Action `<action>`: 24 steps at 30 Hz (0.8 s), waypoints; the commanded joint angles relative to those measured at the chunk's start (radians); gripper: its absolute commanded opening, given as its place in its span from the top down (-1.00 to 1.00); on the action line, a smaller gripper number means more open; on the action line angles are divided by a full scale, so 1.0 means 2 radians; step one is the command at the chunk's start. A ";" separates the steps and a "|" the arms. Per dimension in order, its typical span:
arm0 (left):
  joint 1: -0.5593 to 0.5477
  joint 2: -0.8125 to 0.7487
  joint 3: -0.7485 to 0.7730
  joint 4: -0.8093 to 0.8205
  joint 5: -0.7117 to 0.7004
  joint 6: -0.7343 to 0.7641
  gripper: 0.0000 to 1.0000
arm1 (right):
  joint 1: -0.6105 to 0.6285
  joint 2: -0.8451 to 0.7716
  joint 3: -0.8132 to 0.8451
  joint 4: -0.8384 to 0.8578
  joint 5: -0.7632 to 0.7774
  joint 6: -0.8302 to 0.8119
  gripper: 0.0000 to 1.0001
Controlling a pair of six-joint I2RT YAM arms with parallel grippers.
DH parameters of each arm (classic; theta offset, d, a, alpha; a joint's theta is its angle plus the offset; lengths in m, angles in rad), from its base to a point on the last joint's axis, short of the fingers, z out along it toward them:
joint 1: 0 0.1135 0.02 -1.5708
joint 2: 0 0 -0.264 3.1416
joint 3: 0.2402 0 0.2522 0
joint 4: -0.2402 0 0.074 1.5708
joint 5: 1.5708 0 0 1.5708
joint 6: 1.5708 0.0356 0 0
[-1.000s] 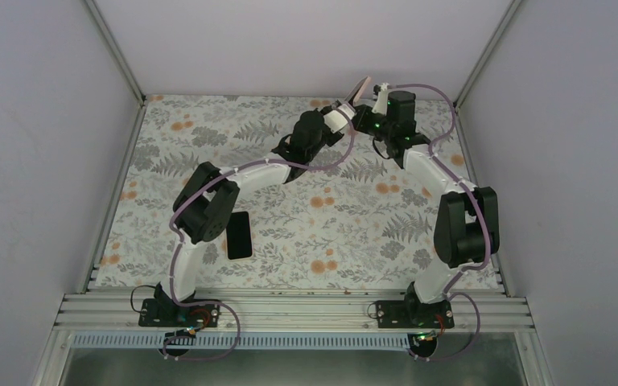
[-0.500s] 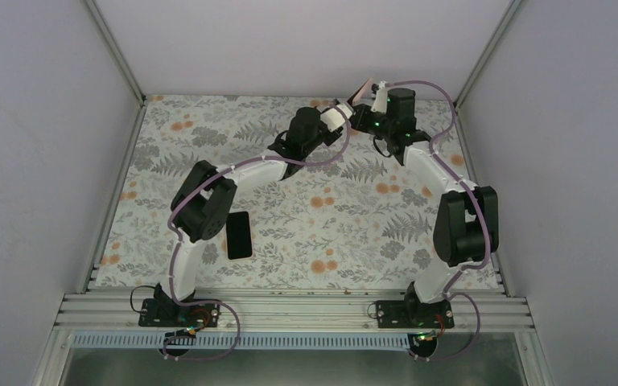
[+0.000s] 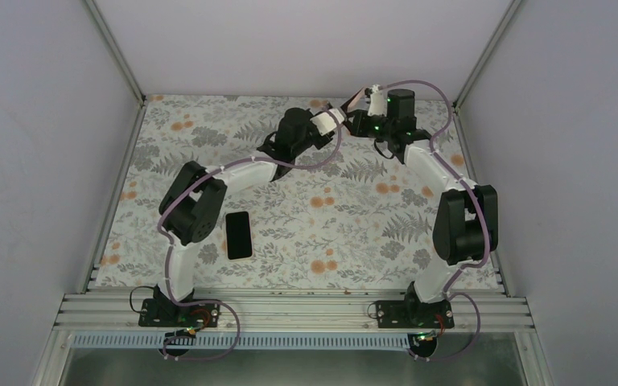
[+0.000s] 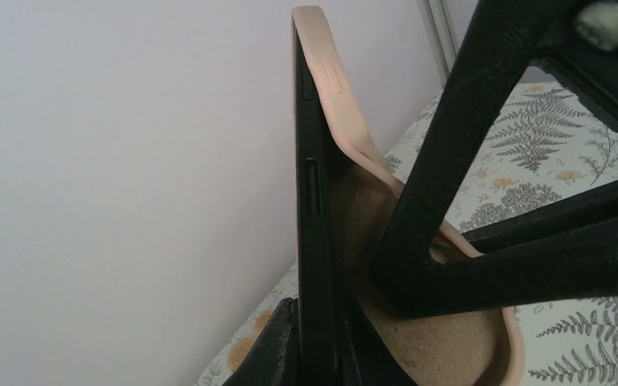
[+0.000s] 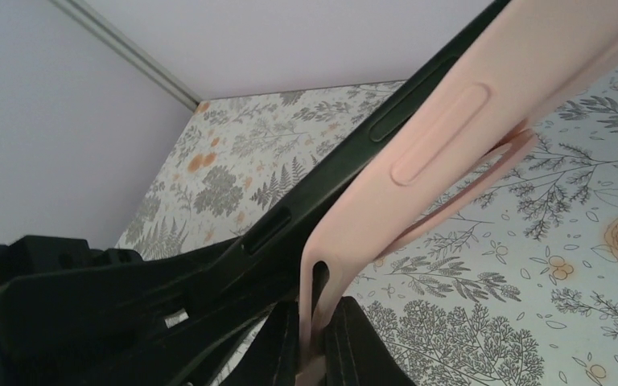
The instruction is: Take the phone out of the phone case
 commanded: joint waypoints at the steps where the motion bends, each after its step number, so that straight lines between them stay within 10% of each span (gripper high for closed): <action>1: 0.082 -0.041 -0.021 0.004 -0.102 0.037 0.88 | -0.040 -0.019 -0.001 -0.050 0.021 -0.071 0.94; 24: 0.132 -0.130 -0.081 -0.044 -0.053 0.074 0.87 | -0.100 0.017 -0.025 0.005 0.179 -0.169 0.94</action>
